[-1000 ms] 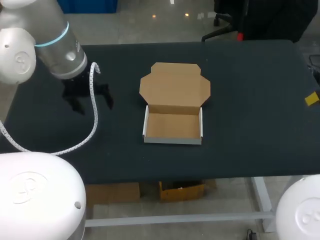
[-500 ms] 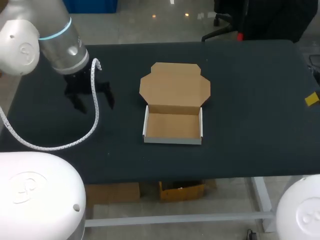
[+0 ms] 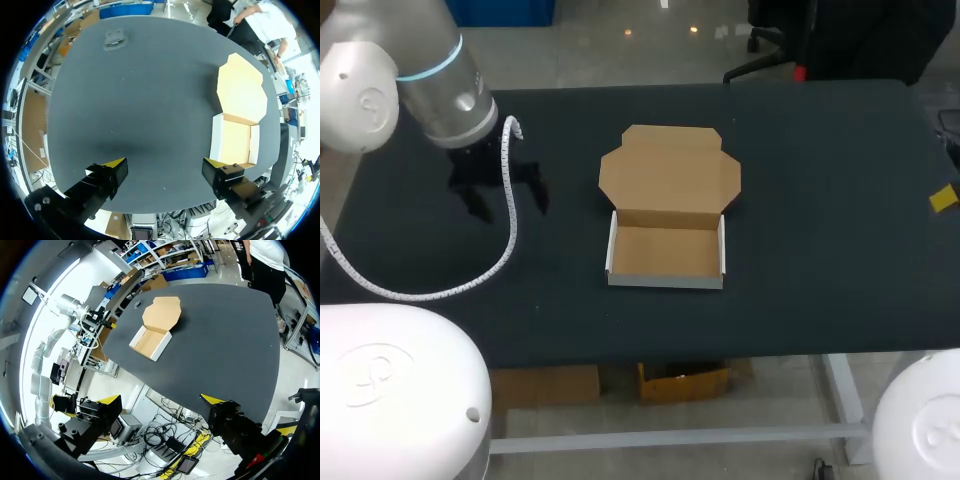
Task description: Assemble the packaging by folding the flat box into shape, placing the metal phone stand inside, and closing the box properly
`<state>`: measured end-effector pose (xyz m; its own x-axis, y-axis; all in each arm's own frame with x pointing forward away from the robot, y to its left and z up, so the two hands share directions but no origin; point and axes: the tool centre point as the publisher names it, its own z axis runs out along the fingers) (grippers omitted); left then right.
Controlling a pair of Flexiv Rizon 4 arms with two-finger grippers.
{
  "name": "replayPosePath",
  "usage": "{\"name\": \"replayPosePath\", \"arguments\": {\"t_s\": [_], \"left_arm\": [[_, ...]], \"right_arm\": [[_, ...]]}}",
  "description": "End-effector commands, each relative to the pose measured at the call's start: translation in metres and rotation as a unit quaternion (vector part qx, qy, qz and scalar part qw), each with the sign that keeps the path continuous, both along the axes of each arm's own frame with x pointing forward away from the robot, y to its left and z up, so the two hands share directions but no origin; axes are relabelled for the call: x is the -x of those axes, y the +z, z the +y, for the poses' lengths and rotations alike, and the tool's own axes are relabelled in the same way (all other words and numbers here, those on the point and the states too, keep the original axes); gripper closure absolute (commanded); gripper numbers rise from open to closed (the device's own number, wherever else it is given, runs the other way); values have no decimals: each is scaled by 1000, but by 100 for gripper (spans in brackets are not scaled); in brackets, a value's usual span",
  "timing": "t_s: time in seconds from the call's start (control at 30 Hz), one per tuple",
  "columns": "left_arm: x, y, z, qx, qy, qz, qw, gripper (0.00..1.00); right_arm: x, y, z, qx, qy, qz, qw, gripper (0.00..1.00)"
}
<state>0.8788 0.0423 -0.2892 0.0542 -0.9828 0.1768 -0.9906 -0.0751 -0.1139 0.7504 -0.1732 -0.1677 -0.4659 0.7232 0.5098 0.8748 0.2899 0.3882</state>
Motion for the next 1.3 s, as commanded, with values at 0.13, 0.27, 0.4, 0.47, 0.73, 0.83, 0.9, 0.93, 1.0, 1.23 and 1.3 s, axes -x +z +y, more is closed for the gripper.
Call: {"name": "replayPosePath", "arguments": {"t_s": [0.13, 0.27, 0.4, 0.47, 0.73, 0.83, 0.9, 0.93, 1.0, 1.23, 1.3], "left_arm": [[-7, -9, 2, -12, 1, -8, 1000, 0], [-13, -14, 5, -16, 4, -11, 1000, 0], [-20, -18, 7, -15, 4, -13, 1000, 0], [-24, -20, 8, -14, 4, -15, 1000, 0], [-38, -31, 12, -17, 1, -16, 1000, 0], [-45, -37, 15, -23, 3, -19, 1000, 0], [-49, -40, 18, -24, 4, -19, 1000, 0], [-52, -42, 19, -25, 4, -19, 1000, 0], [-56, -46, 22, -28, 6, -19, 999, 0], [-72, -55, 32, -31, 8, -16, 999, 0], [-75, -57, 34, -31, 11, -15, 999, 0]], "right_arm": [[2, 1, 0, 1, 0, 0, 1000, 0], [2, 1, 0, 1, 0, 0, 1000, 0], [2, 1, 0, 1, 0, 0, 1000, 0], [2, 1, 0, 1, 0, 0, 1000, 0], [2, 1, 0, 1, 0, 0, 1000, 0], [2, 1, 0, 1, 0, 0, 1000, 0], [2, 1, 0, 1, 0, 0, 1000, 0], [2, 1, 0, 1, 0, 0, 1000, 0], [2, 1, 0, 1, 0, 0, 1000, 0], [2, 1, 0, 1, 0, 0, 1000, 0], [2, 1, 0, 1, 0, 0, 1000, 0]]}}
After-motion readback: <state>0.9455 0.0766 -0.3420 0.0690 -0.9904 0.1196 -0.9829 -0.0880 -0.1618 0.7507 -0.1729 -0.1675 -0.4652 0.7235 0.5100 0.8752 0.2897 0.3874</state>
